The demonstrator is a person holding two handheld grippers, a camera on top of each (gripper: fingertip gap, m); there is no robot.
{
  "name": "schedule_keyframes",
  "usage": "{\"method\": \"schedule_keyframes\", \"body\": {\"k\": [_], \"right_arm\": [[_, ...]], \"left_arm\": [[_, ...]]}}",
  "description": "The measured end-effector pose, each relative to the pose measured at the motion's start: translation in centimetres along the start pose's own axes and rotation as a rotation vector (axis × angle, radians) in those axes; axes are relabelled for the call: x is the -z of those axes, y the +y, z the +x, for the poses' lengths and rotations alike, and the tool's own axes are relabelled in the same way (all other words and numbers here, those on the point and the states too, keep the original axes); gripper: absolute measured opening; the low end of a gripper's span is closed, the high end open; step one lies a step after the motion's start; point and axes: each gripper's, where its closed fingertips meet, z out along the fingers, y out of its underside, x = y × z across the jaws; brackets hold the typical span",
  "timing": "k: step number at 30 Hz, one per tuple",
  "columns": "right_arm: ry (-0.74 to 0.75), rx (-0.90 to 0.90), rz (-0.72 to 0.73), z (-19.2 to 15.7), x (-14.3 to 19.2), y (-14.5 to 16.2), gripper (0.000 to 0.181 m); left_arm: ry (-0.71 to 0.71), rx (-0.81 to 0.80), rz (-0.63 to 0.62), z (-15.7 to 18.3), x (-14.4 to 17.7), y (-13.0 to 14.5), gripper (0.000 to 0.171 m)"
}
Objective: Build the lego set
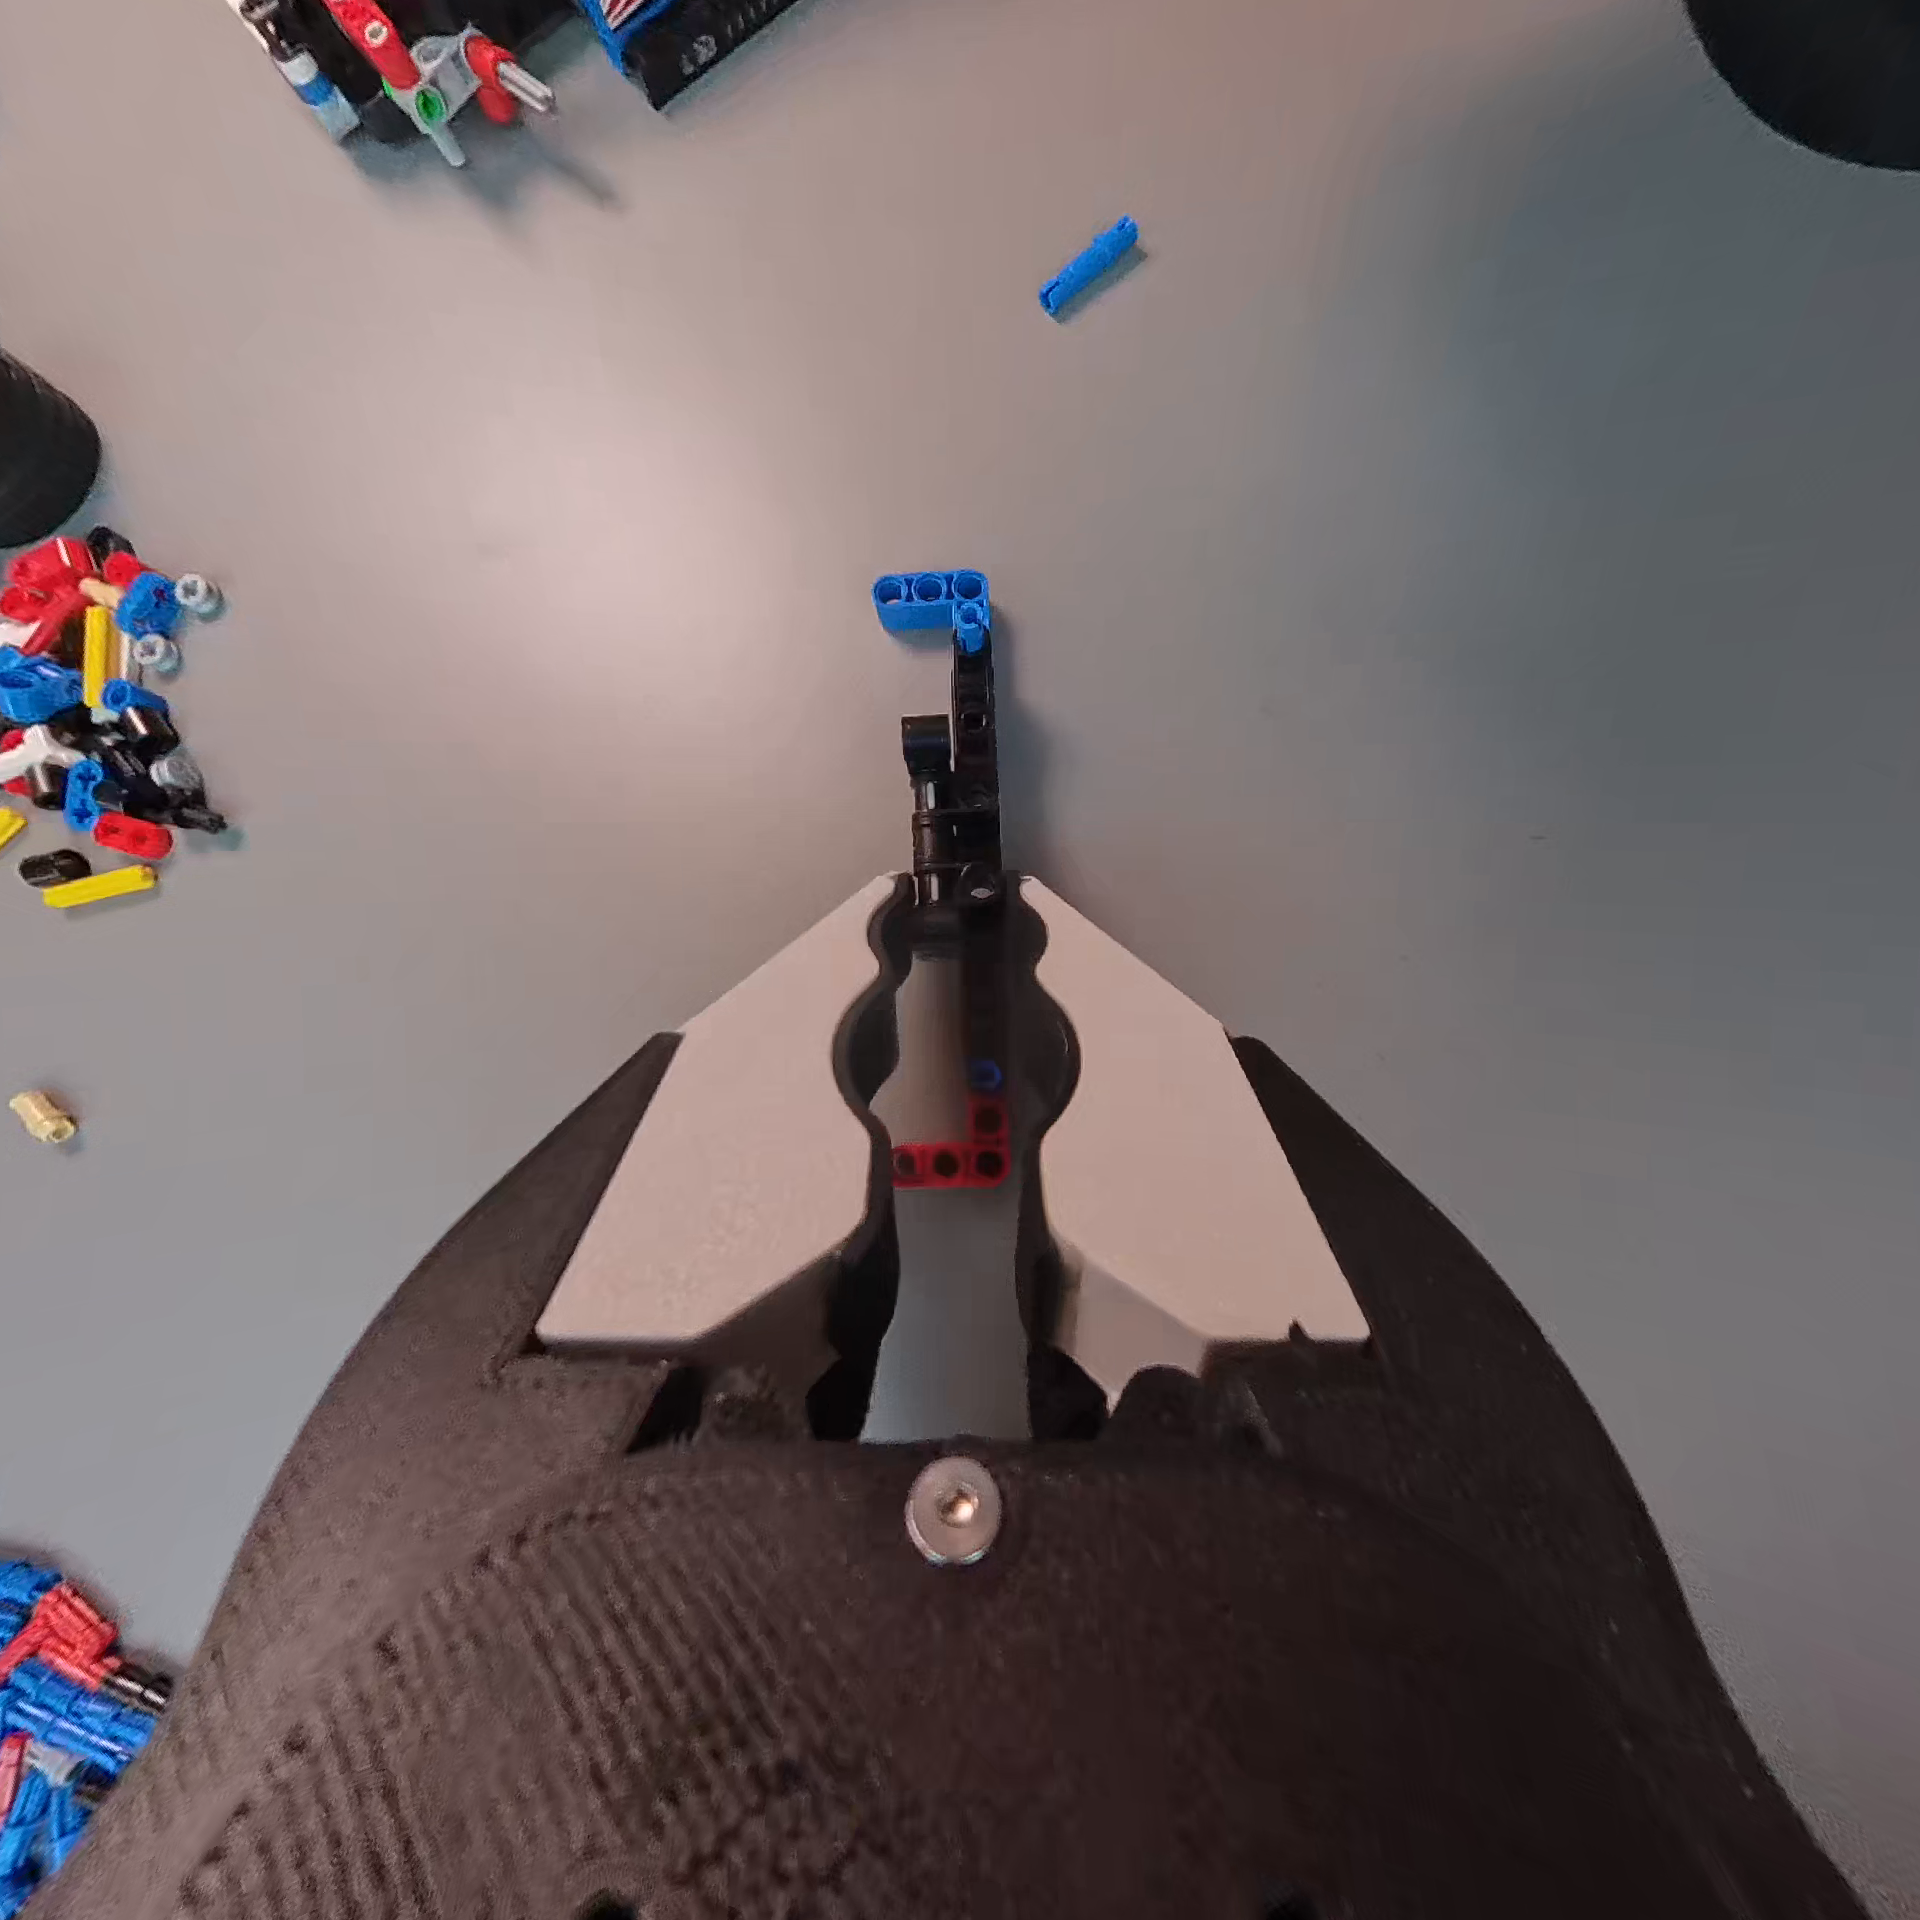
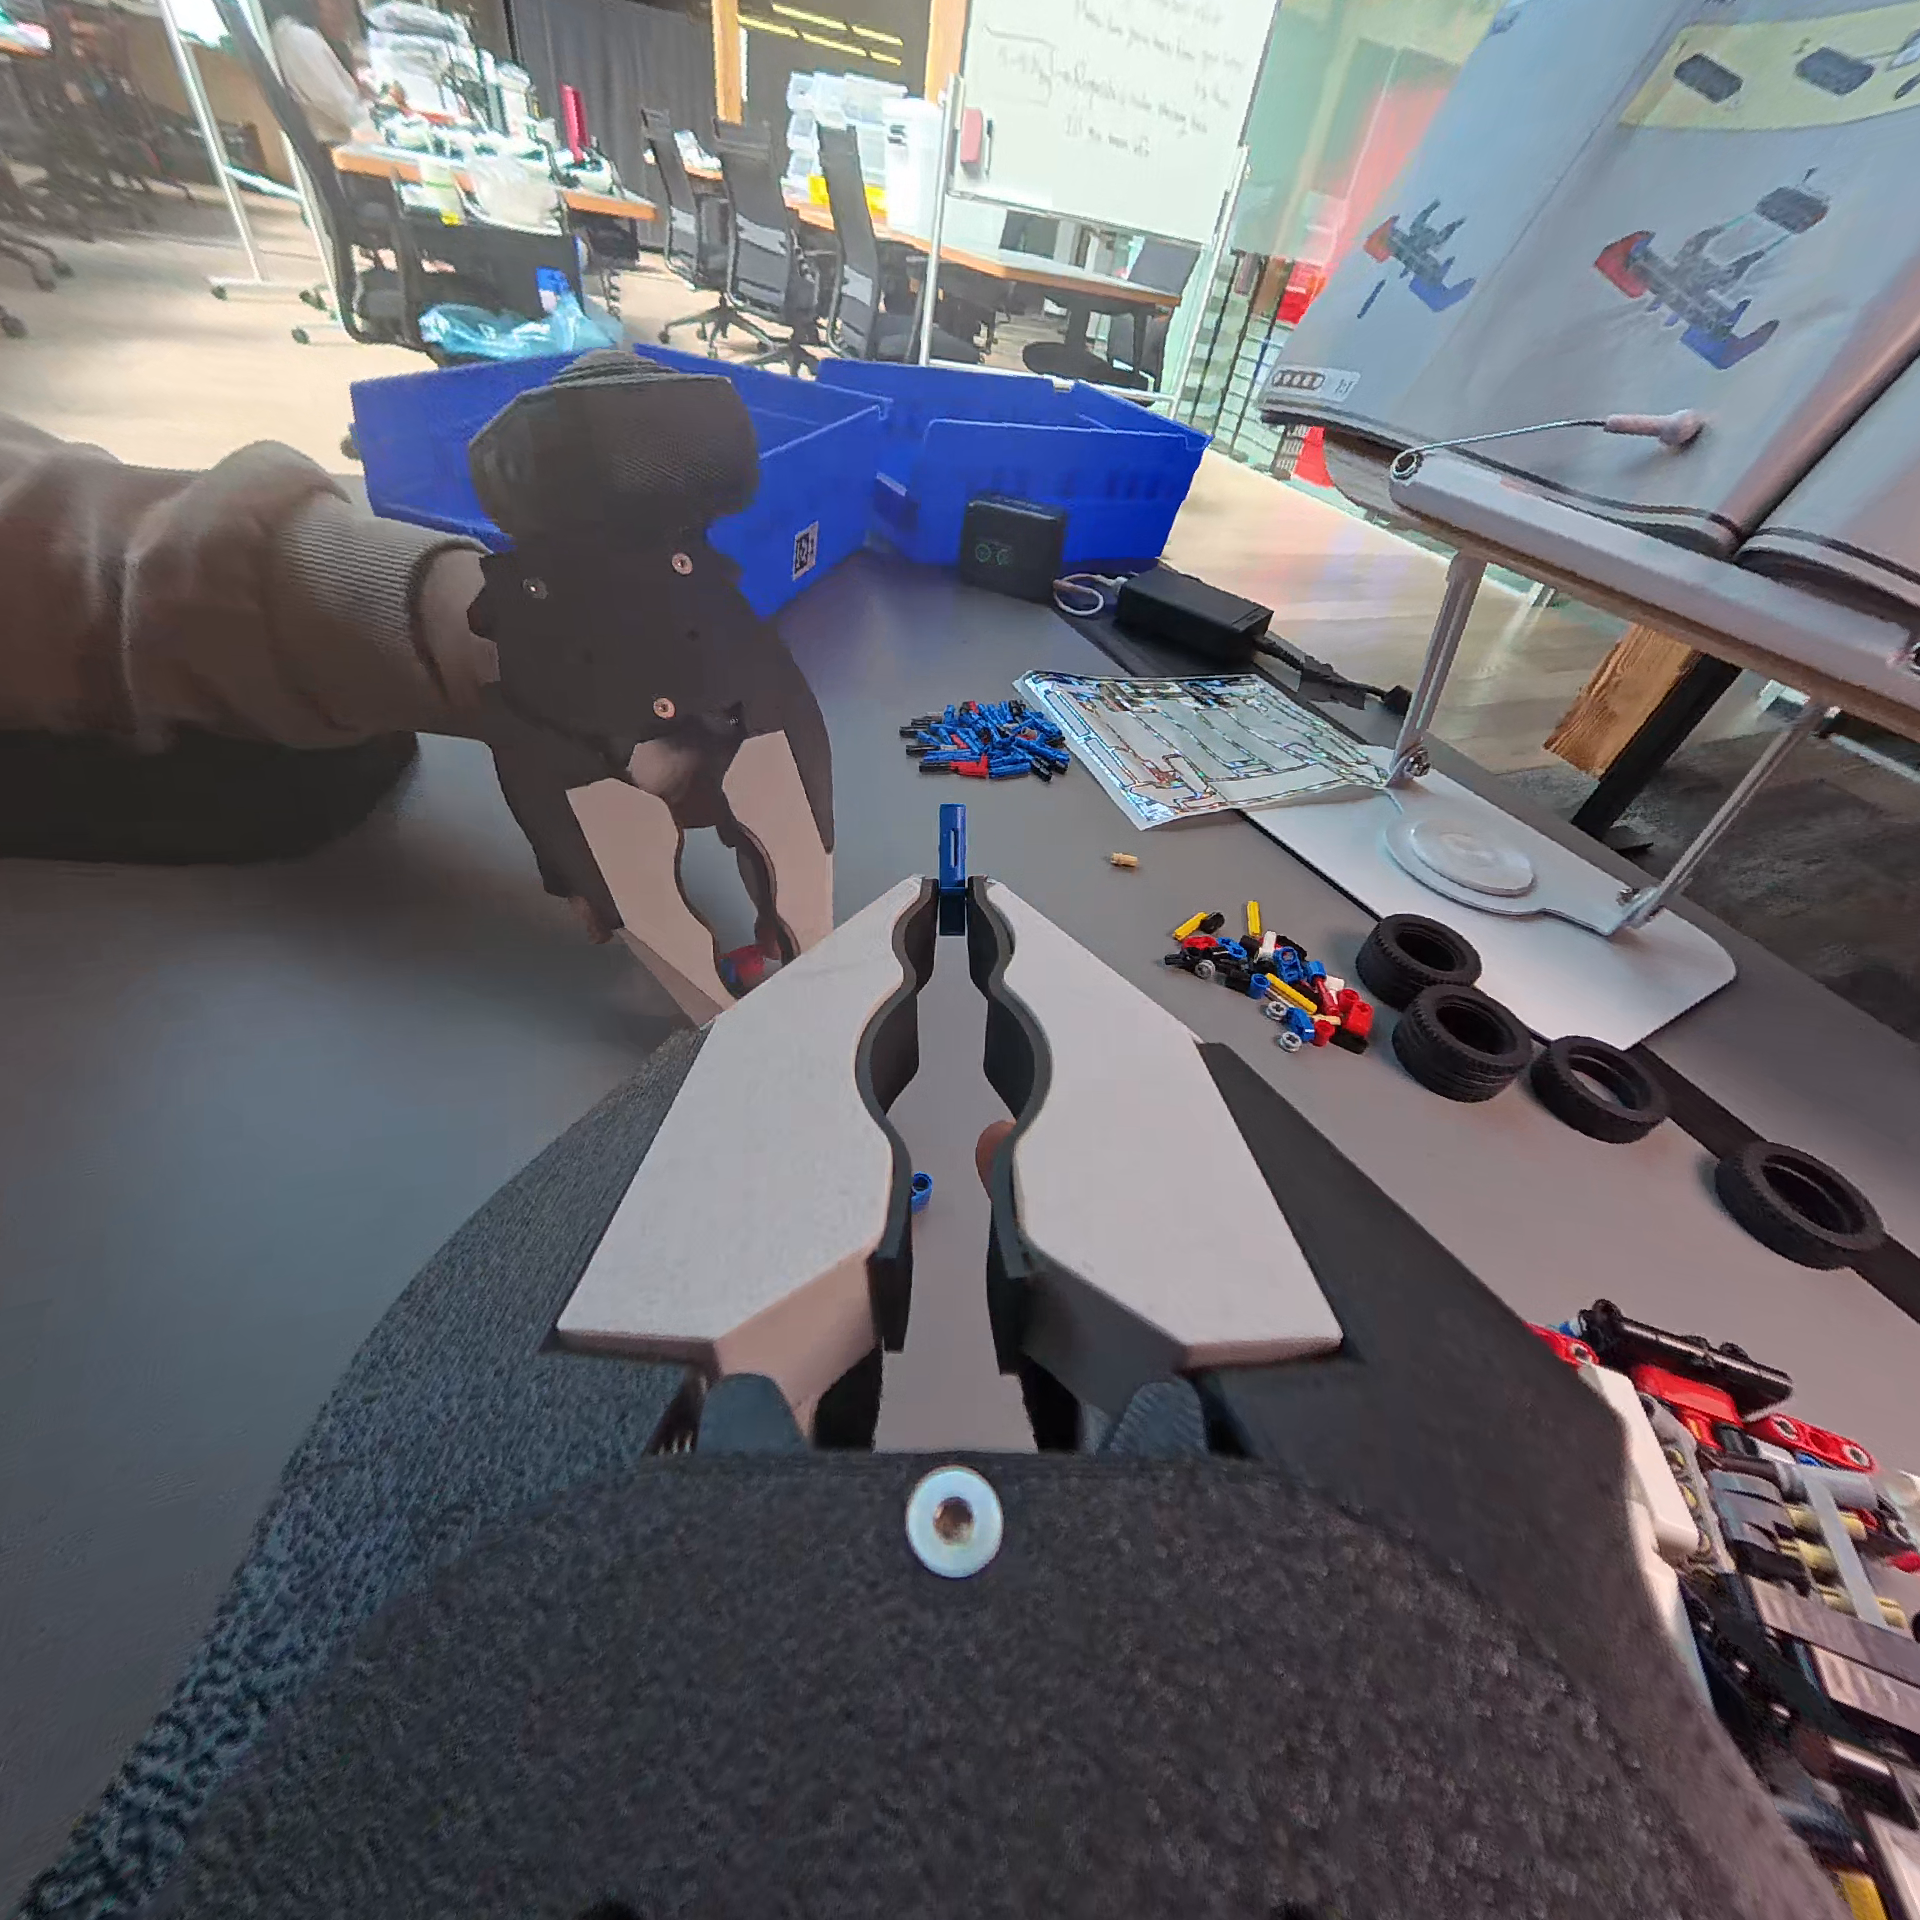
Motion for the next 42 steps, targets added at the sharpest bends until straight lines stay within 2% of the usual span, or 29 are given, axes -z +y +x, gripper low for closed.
{"method": "schedule_keyframes", "body": {"k": [2,4,7,10,13,19,25,29,34,40,42], "right_arm": [[0.014,0.02,0.005,0.0,0.2,0.2,0.003],[0.035,0.029,0.026,0.3,0.5,-0.1,0.003],[0.042,0.056,0.1,0.2,1.4,-1.6,0.003],[0.011,0.086,0.171,-0.9,2.1,-3.2,0.003],[-0.01,0.116,0.103,-1.9,1.3,-2.4,0.003],[0.027,0.154,-0.087,-3.5,-1.3,-0.5,0.003],[0.101,0.228,-0.198,-3.6,-1.8,0.2,0.003],[0.114,0.214,-0.249,-3.5,-1.9,0.9,0.003],[0.093,0.14,-0.274,-3.4,-1.7,1.5,0.003],[0.05,0.166,-0.378,-4.0,-1.9,3.6,0.002],[0.057,0.189,-0.393,-3.9,-1.9,4.0,0.002]], "left_arm": [[-0.024,0.003,0.027,-0.3,0.1,-0.5,0.015],[0.012,0.079,0.21,-0.2,1.6,-2.9,0.014],[0.076,0.16,0.544,0.0,5.9,-6.6,0.014],[0.14,0.216,0.773,0.3,9.3,-8.3,0.014],[0.25,0.338,0.886,0.3,10.8,-8.5,0.014],[0.497,0.598,0.99,0.4,10.3,-8.7,0.014],[0.646,0.8,0.984,0.2,8.7,-8.6,0.013],[0.667,0.854,0.953,0.4,7.5,-8.5,0.013],[0.567,0.777,0.89,0.4,6.5,-8.3,0.014],[0.352,0.504,0.665,1.8,4.7,-7.5,0.014],[0.31,0.467,0.616,1.9,4.4,-7.2,0.013]]}}
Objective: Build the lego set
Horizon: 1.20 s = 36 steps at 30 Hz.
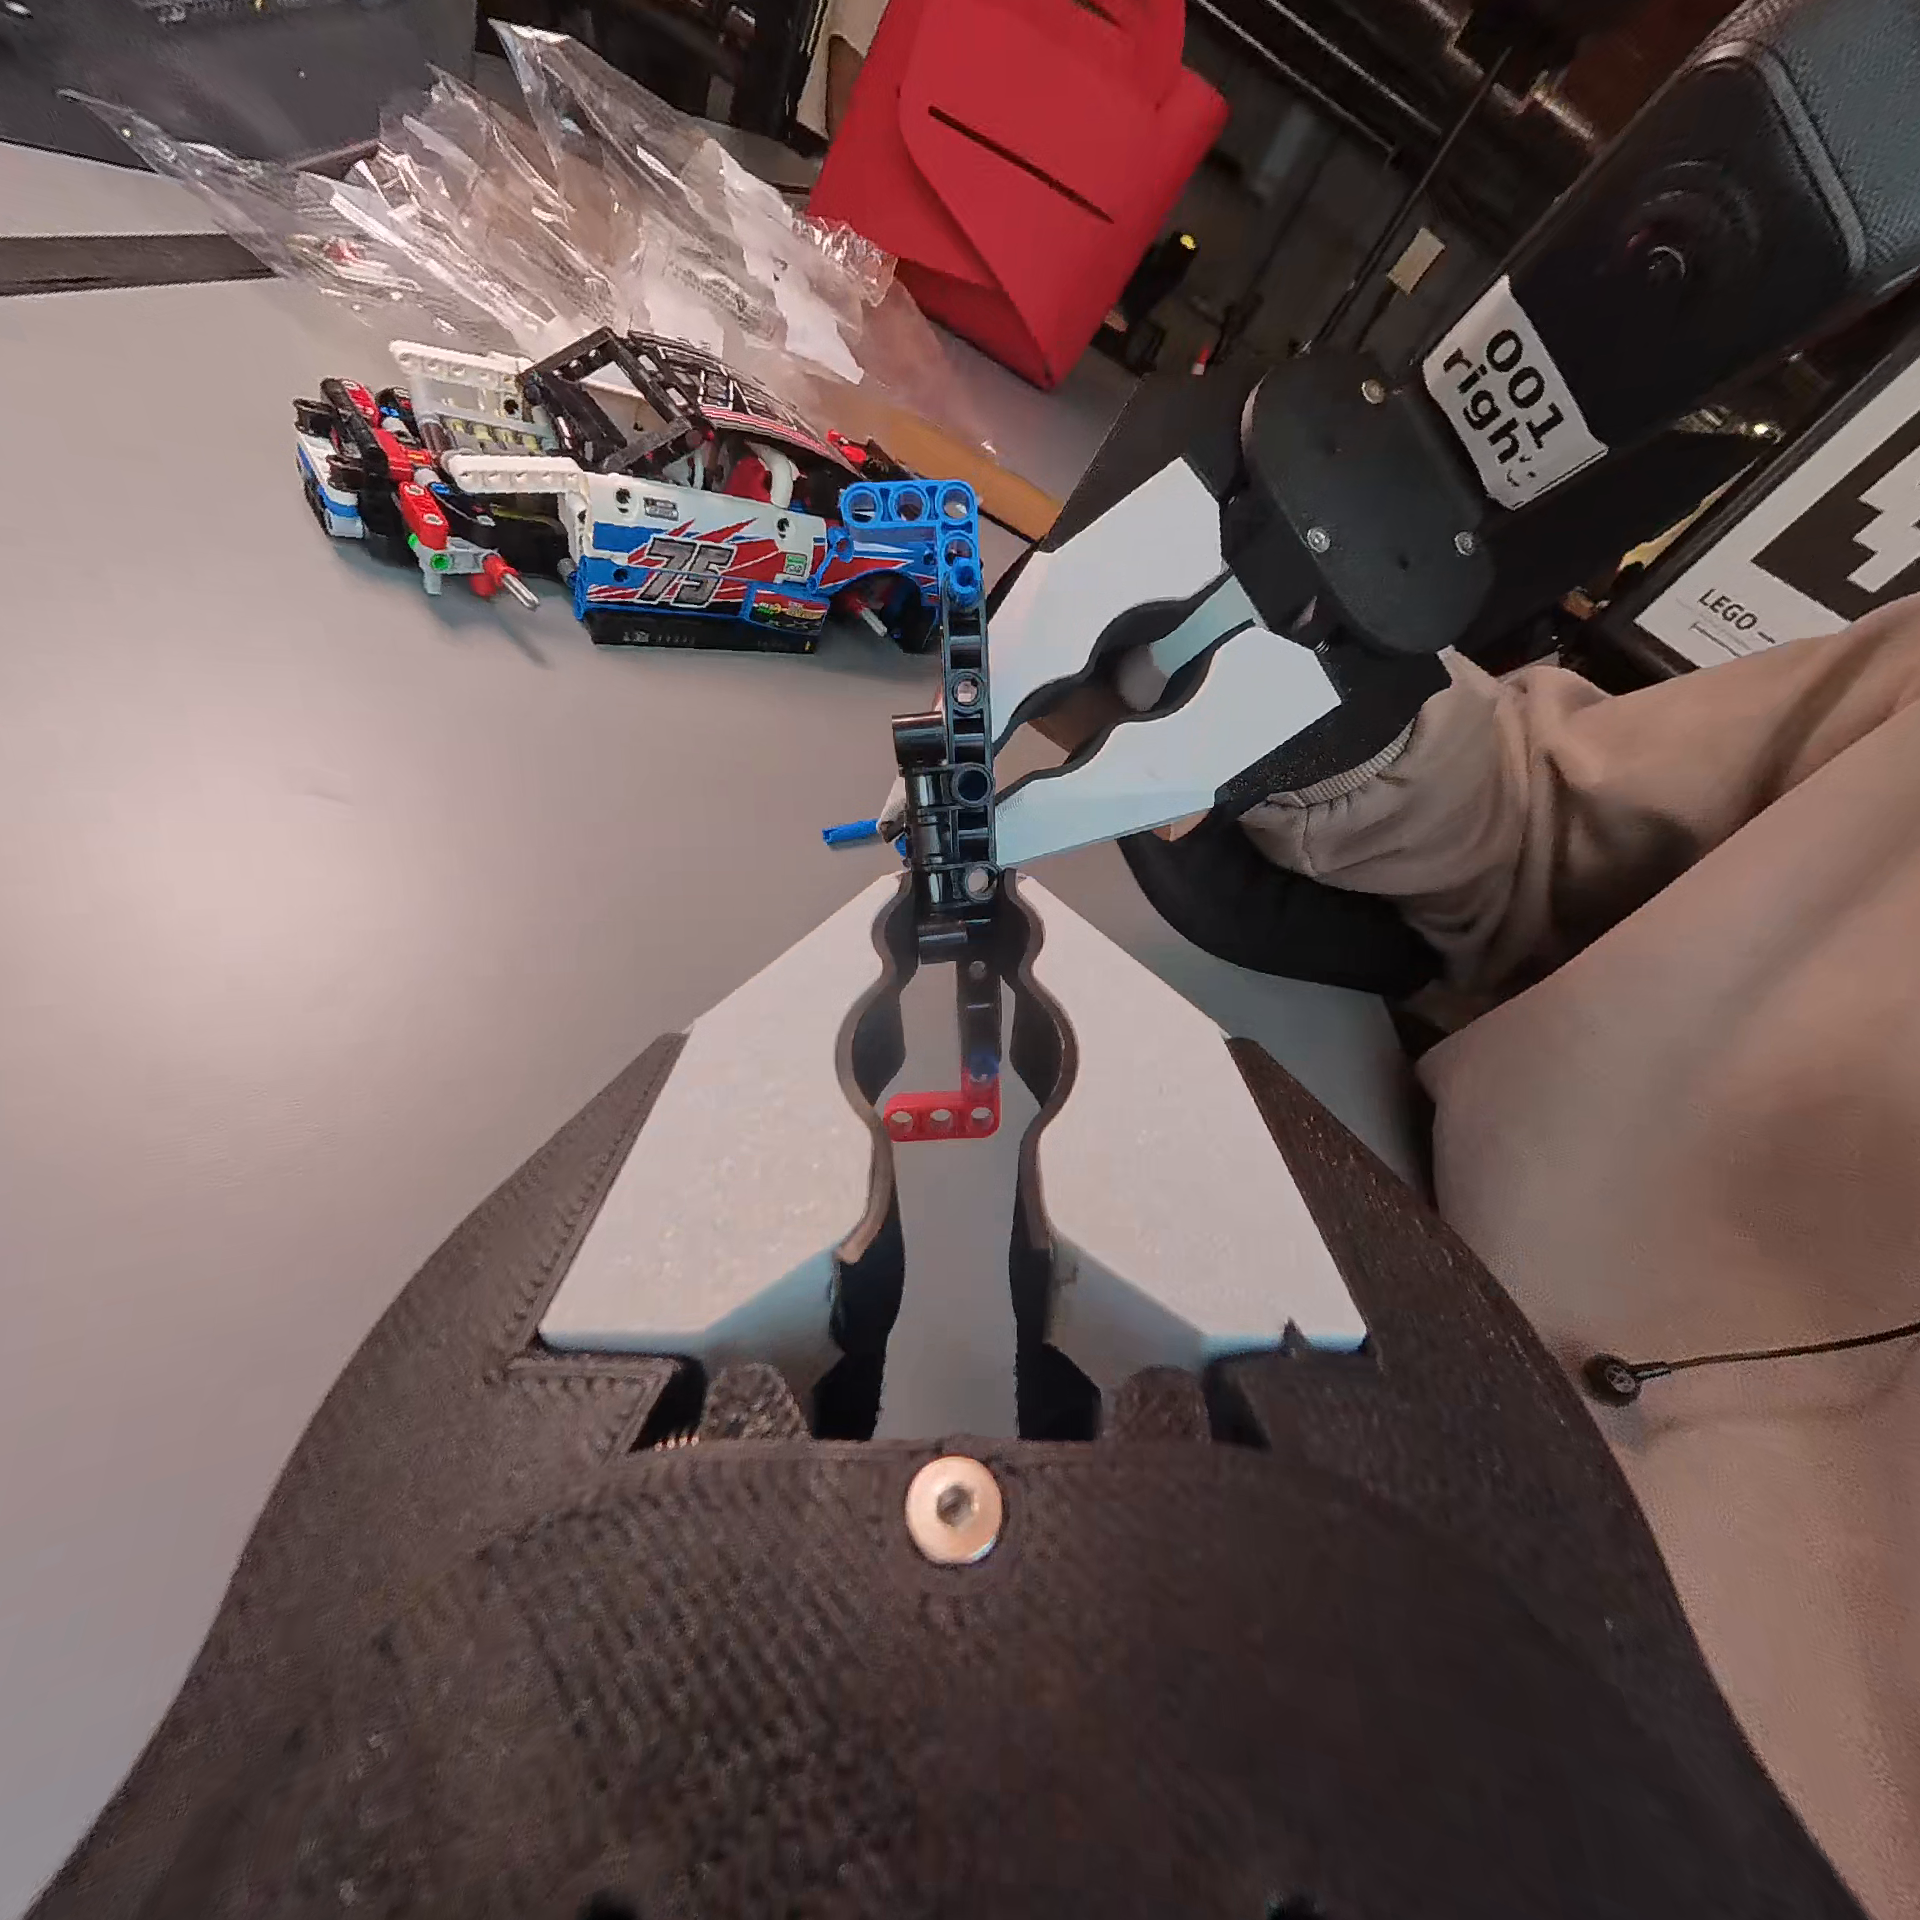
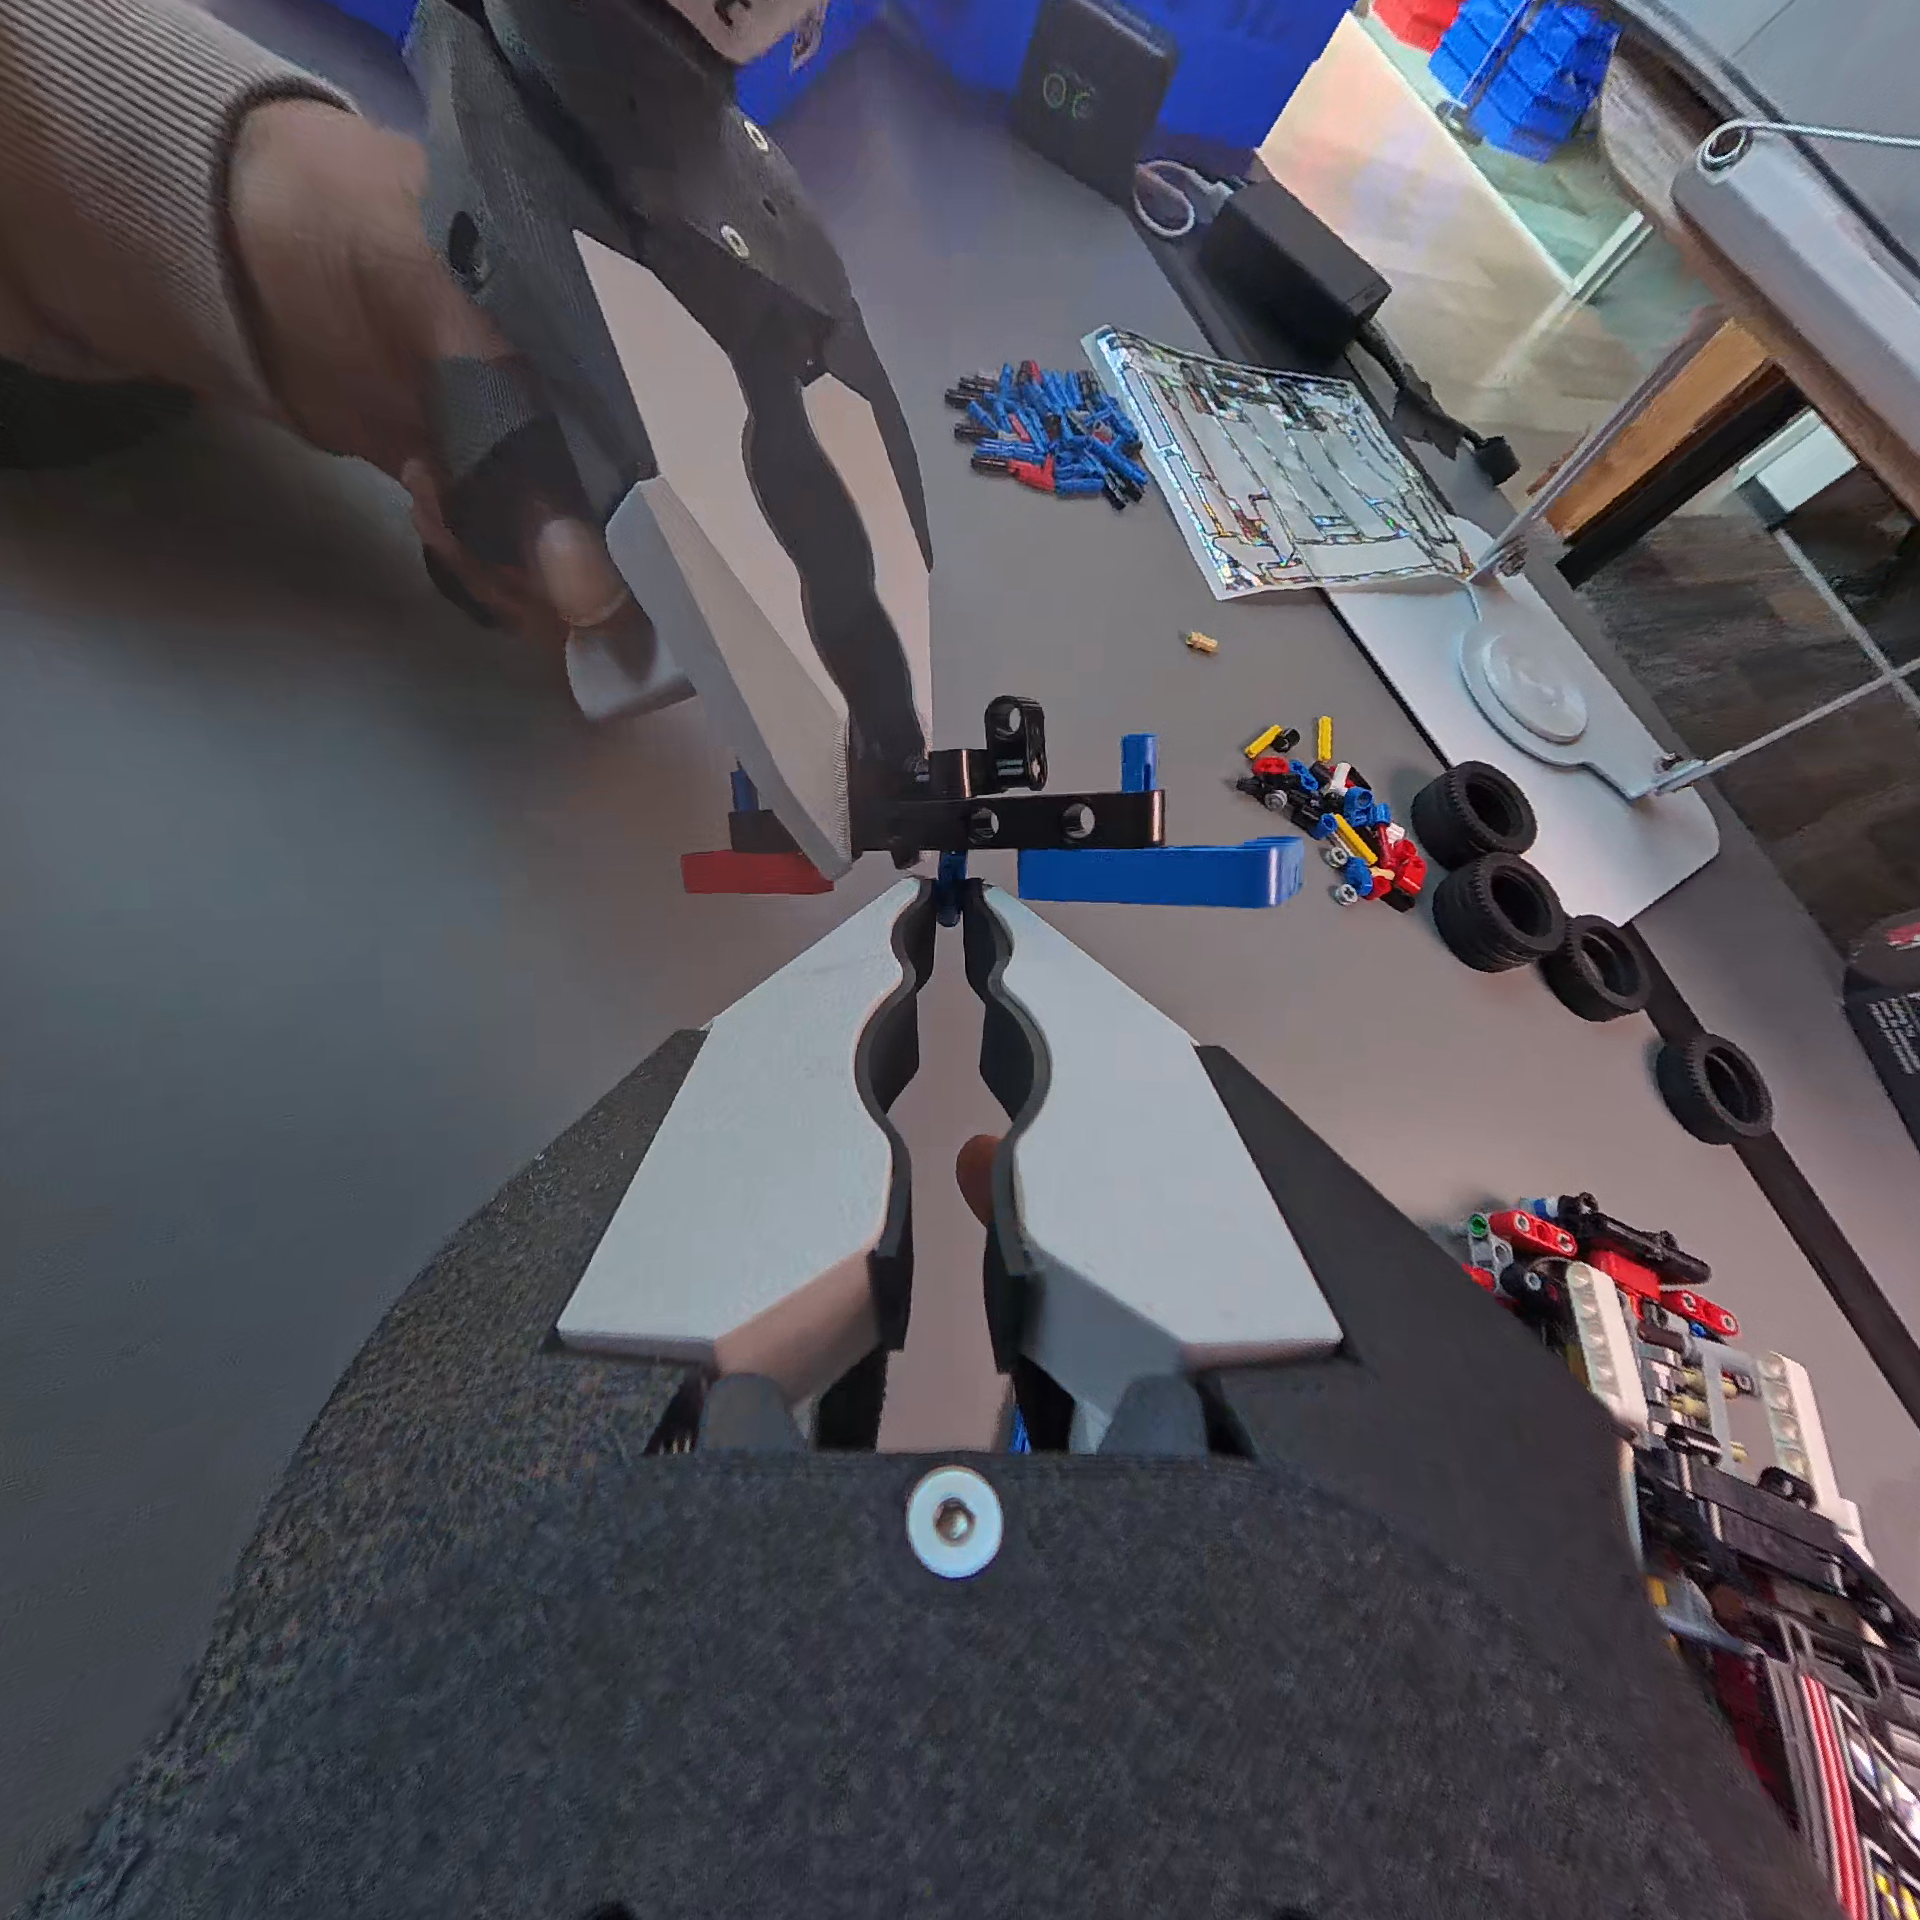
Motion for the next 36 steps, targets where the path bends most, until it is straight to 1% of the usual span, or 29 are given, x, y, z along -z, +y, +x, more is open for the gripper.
{"method": "schedule_keyframes", "body": {"k": [3,6,10,14,17,18,22,25,27,29,31,32,36], "right_arm": [[-0.042,-0.046,0.025,-0.2,0.2,-0.3,0.002],[-0.044,0.013,-0.01,-0.3,0.1,0.4,0.002],[-0.06,0.081,-0.093,-1.2,-0.6,1.8,0.003],[-0.119,0.051,-0.131,-1.7,-1.2,3.2,0.003],[-0.158,0.025,-0.14,-2.1,-1.4,3.7,0.003],[-0.166,0.015,-0.131,-2.2,-1.4,3.6,0.003],[-0.189,-0.043,-0.087,-1.9,-1.0,3.0,0.003],[-0.197,-0.055,-0.035,-1.3,-0.2,2.4,0.003],[-0.194,-0.06,-0.004,-0.6,0.3,2.2,0.003],[-0.21,-0.059,0.017,-0.4,0.9,2.2,0.003],[-0.25,-0.061,-0.026,-0.7,1.1,3.1,0.003],[-0.293,-0.052,-0.075,-1.5,1.1,4.0,0.003],[-0.311,0.054,-0.254,-3.0,0.6,6.9,0.003]], "left_arm": [[-0.009,-0.023,-0.013,0.1,0.3,-0.2,0.013],[-0.035,-0.052,-0.062,-0.2,0.2,0.6,0.013],[-0.035,-0.009,-0.112,-0.6,0.1,2.2,0.013],[-0.06,0.073,-0.173,-1.4,0.1,3.5,0.014],[-0.099,0.09,-0.216,-2.0,0.1,4.2,0.014],[-0.091,0.107,-0.218,-1.8,0.1,4.3,0.014],[0.018,0.313,-0.113,-0.9,0.1,3.0,0.014],[0.142,0.465,-0.026,-0.1,0.4,2.0,0.014],[0.224,0.535,0.035,0.3,0.8,1.0,0.014],[0.273,0.565,0.078,0.6,1.2,0.3,0.014],[0.3,0.577,0.109,0.6,1.5,-0.3,0.014],[0.316,0.587,0.123,0.6,1.6,-0.5,0.014],[0.34,0.617,0.14,0.4,1.8,-0.6,0.014]]}}
